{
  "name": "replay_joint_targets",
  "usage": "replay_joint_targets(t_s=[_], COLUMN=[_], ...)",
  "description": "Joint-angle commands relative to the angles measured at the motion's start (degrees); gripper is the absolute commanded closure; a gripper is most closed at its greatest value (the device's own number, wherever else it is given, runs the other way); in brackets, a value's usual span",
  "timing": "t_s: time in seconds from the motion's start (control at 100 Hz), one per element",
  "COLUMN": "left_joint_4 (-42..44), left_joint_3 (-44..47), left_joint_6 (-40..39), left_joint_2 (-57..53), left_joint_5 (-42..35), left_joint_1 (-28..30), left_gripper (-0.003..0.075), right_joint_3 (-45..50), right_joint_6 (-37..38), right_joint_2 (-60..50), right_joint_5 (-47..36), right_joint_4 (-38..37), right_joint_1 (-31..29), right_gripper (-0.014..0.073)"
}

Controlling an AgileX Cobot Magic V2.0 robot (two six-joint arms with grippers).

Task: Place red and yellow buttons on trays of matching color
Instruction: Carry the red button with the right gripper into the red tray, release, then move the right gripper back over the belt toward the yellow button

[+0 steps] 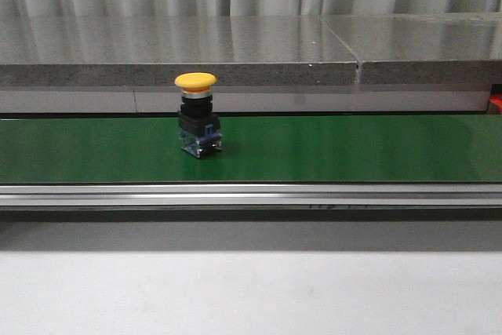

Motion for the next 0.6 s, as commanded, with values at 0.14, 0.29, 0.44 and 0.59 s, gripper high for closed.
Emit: replay_joint_targets(t_s=[0.14,0.29,0.44,0.59], left_joint_4=[-0.65,-0.65,-0.65,-0.65], left_joint_3=[-1.48,-1.48,-1.48,-1.48], left_joint_6=[-0.45,-0.45,-0.45,-0.45], left_joint_2=[0.19,0.19,0.19,0.19], left_joint_5=[-4.15,-4.15,-4.15,-4.15], left_joint_1=[-0.4,-0.4,-0.4,-0.4], left_gripper=[0.0739,0.0739,0.0739,0.0739], right_joint_3=[-7.81,-9.75,-9.95,-9.95], right_joint_6=[-0.43,-0.43,-0.43,-0.43], right_joint_2=[4.94,8.54,10.56,12.0], right_joint_5=[-2.59,-2.92,-3.27,-3.55], right_joint_4=[0.75,0.7,0.7,0.7], right_joint_1=[-0.71,-0.71,-0.71,-0.76], right_gripper=[0.0477,0.0477,0.0477,0.0473])
